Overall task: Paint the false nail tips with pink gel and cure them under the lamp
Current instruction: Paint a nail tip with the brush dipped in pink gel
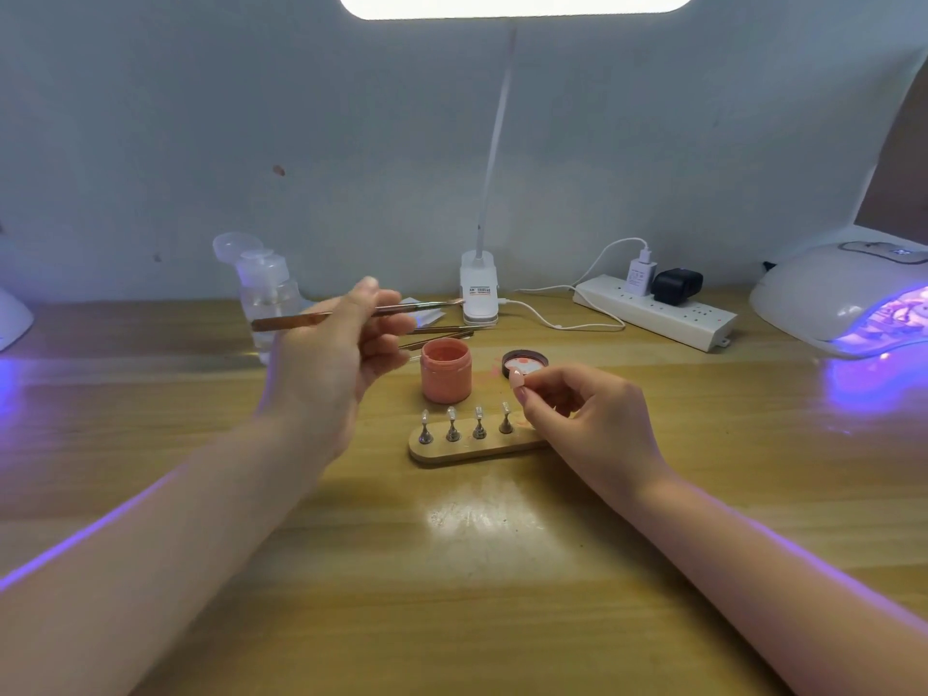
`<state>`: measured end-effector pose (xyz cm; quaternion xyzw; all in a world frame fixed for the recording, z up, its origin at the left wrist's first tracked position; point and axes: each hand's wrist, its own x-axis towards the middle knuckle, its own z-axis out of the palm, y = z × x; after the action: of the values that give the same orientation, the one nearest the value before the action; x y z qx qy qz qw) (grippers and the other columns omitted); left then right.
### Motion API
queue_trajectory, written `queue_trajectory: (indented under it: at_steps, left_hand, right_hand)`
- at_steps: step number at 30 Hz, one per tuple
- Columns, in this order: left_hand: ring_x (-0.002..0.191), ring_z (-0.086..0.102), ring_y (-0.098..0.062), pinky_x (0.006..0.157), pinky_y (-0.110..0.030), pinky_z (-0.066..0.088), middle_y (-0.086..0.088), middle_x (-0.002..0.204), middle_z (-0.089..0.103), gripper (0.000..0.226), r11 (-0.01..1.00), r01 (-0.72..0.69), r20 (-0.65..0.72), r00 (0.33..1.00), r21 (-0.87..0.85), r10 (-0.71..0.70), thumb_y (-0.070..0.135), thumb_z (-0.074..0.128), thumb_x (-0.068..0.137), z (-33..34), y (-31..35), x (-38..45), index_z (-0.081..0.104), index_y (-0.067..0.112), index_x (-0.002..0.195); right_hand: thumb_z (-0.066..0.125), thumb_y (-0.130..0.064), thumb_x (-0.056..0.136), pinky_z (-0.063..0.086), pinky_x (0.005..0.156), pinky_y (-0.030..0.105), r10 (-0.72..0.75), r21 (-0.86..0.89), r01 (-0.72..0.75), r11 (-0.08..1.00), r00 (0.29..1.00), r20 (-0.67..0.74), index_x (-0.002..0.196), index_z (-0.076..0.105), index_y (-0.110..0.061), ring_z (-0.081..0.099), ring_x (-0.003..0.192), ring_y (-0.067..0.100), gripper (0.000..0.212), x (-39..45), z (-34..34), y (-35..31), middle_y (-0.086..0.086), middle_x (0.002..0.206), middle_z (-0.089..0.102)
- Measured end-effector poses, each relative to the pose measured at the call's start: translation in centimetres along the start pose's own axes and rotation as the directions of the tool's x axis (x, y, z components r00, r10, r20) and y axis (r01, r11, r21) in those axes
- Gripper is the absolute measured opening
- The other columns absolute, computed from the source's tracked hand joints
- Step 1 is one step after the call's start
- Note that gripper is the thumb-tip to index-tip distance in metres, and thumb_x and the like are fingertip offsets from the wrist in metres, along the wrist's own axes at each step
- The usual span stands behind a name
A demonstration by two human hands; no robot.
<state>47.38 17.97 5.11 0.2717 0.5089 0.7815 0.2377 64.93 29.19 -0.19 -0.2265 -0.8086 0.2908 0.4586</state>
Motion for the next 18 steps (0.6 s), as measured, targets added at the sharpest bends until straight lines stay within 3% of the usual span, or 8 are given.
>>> queue_trajectory:
  at_steps: [3,5,9,12,15,18]
  left_hand:
    - [0.066,0.069,-0.011,0.064,-0.023,0.057,-0.002,0.075,0.074,0.021,0.952,-0.290,0.117,0.953,0.101,0.279,0.031,0.061,0.091,1.0,-1.1,-3.0,0.072,0.013,0.091]
    - [0.071,0.071,-0.010,0.067,-0.021,0.057,0.002,0.080,0.075,0.012,0.893,-0.418,0.200,0.901,0.164,0.385,0.027,0.063,0.089,1.0,-2.1,-4.4,0.073,0.021,0.093]
    - [0.077,0.071,-0.012,0.064,-0.017,0.053,0.004,0.086,0.074,0.012,0.821,-0.472,0.300,0.873,0.322,0.384,0.019,0.063,0.088,0.1,-3.6,-5.3,0.069,0.028,0.091]
    - [0.075,0.069,-0.013,0.061,-0.022,0.053,0.002,0.085,0.072,0.004,0.768,-0.510,0.330,0.855,0.387,0.400,0.025,0.062,0.088,-0.1,-4.0,-5.4,0.065,0.027,0.089]
    - [0.081,0.070,-0.012,0.069,-0.027,0.056,0.005,0.087,0.072,0.016,0.710,-0.569,0.379,0.817,0.414,0.434,0.031,0.056,0.088,0.2,-4.1,-5.6,0.066,0.023,0.096]
    - [0.082,0.070,-0.015,0.071,-0.035,0.056,0.002,0.087,0.073,0.021,0.714,-0.562,0.372,0.823,0.418,0.430,0.033,0.054,0.088,0.3,-4.1,-5.8,0.068,0.020,0.097]
  right_hand:
    - [0.072,-0.016,0.084,0.051,0.064,0.031,0.017,0.016,-0.017,1.000,1.000,-0.003,0.087,0.076,-0.013,0.061,0.065,0.010,0.006,0.0,0.0,0.0,0.000,0.074,0.071]
    - [0.072,-0.015,0.083,0.051,0.063,0.030,0.018,0.017,-0.018,1.000,1.000,-0.009,0.086,0.075,-0.013,0.061,0.066,0.009,0.005,0.0,0.0,0.0,-0.001,0.073,0.071]
    - [0.072,-0.013,0.083,0.051,0.062,0.026,0.001,0.011,-0.001,1.000,1.000,-0.008,0.087,0.075,-0.014,0.061,0.068,0.006,0.005,-0.1,0.0,-0.1,-0.005,0.074,0.070]
    - [0.072,-0.011,0.083,0.051,0.060,0.022,-0.010,0.005,0.010,1.000,1.000,-0.008,0.087,0.074,-0.014,0.061,0.067,0.004,0.006,0.0,-0.1,0.0,-0.008,0.074,0.069]
    - [0.073,-0.013,0.083,0.049,0.058,0.019,-0.024,-0.004,0.024,1.000,1.000,-0.011,0.087,0.075,-0.013,0.060,0.065,0.002,0.005,0.0,0.0,0.1,-0.007,0.073,0.069]
    - [0.073,-0.013,0.083,0.048,0.057,0.018,-0.041,-0.009,0.041,0.999,0.999,-0.017,0.087,0.075,-0.013,0.059,0.064,0.003,0.004,0.0,0.0,0.1,-0.006,0.072,0.069]
